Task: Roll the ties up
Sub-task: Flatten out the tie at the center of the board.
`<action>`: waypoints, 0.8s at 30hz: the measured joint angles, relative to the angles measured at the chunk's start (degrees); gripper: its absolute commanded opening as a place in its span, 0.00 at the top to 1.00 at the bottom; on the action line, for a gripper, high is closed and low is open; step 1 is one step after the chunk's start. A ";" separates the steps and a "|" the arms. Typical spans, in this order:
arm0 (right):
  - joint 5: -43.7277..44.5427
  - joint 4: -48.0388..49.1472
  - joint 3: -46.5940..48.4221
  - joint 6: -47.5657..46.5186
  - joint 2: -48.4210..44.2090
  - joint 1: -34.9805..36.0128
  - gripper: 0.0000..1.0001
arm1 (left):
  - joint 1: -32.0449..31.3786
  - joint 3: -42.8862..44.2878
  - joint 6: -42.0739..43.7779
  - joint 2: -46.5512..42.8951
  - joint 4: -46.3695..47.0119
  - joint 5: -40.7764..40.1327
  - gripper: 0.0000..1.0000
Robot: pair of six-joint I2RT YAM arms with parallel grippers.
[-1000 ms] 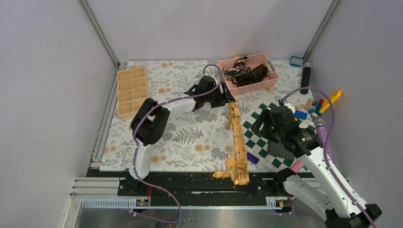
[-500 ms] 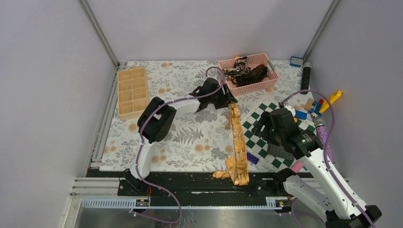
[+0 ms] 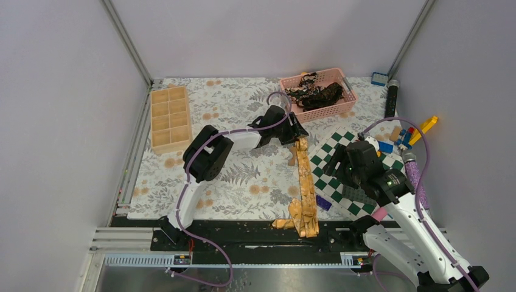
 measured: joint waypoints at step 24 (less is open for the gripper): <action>-0.44 -0.15 -0.76 0.37 -1.62 0.00 0.26 | -2.10 2.78 -4.04 3.48 5.70 -0.09 0.39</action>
